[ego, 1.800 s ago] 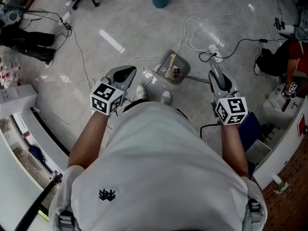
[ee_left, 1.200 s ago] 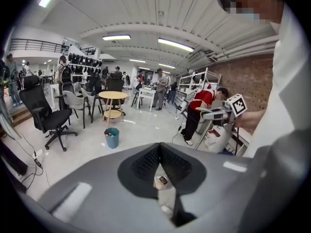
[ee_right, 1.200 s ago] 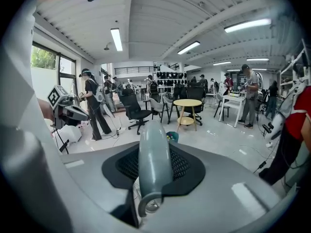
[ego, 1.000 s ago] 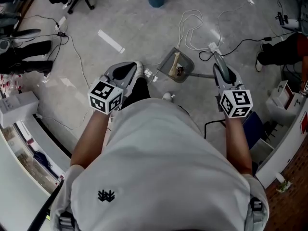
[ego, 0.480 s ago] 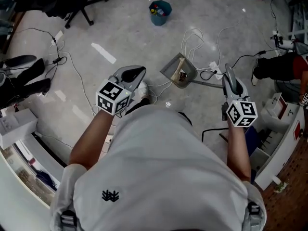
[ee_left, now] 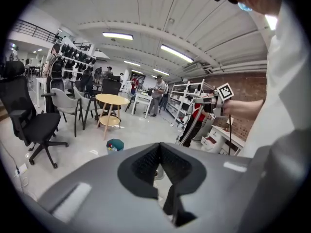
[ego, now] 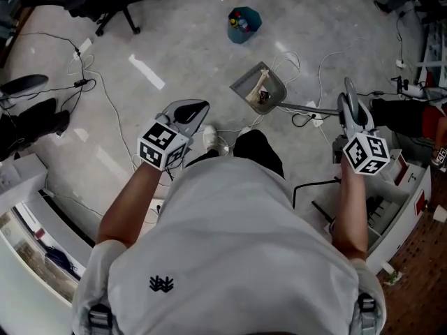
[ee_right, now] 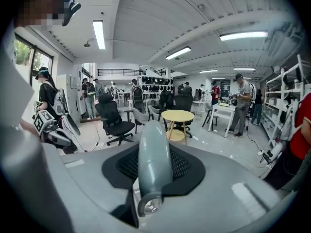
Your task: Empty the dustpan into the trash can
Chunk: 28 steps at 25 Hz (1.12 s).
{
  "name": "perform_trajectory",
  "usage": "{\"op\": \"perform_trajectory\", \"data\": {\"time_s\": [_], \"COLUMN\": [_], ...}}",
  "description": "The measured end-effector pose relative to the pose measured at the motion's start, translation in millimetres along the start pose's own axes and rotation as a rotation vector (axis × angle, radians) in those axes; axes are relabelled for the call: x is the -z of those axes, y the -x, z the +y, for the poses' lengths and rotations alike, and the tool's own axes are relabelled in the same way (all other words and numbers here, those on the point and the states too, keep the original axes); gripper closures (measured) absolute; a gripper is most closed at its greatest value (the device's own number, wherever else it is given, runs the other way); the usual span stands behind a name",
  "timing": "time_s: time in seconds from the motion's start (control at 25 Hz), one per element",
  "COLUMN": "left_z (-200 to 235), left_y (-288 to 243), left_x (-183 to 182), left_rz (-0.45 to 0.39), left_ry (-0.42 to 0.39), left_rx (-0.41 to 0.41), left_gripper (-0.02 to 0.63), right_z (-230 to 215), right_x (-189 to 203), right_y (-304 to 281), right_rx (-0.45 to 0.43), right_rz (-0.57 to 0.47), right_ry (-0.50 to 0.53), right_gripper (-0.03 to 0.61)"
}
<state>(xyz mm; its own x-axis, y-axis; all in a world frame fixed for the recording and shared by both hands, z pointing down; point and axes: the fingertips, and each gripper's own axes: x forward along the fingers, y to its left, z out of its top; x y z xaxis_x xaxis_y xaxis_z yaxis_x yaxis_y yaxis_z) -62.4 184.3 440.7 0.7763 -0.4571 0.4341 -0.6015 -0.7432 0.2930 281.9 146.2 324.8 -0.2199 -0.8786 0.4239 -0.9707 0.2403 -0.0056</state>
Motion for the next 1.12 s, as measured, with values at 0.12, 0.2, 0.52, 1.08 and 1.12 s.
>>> {"op": "perform_trajectory", "data": {"time_s": [0.12, 0.2, 0.52, 1.08, 1.12], "left_z": [13, 21, 67, 129, 132], "left_y": [-3, -6, -29, -138, -146], "left_x": [0, -4, -37, -142, -147], "left_rz": [0.0, -0.006, 0.0, 0.006, 0.009], "left_ry": [0.018, 0.025, -0.018, -0.015, -0.016], "left_rx": [-0.01, -0.02, -0.098, -0.15, -0.155], "left_gripper": [0.558, 0.558, 0.558, 0.558, 0.558], "right_z": [-1, -4, -32, -103, -108], "right_x": [-21, -33, -74, -140, -143], "right_y": [-24, -42, -119, -259, -268], "right_rx": [-0.015, -0.022, -0.067, -0.17, -0.178], "right_rz": [-0.017, -0.026, -0.041, -0.051, -0.049], "right_ry": [0.001, 0.007, 0.031, 0.078, 0.084], "right_gripper": [0.483, 0.483, 0.483, 0.483, 0.483]}}
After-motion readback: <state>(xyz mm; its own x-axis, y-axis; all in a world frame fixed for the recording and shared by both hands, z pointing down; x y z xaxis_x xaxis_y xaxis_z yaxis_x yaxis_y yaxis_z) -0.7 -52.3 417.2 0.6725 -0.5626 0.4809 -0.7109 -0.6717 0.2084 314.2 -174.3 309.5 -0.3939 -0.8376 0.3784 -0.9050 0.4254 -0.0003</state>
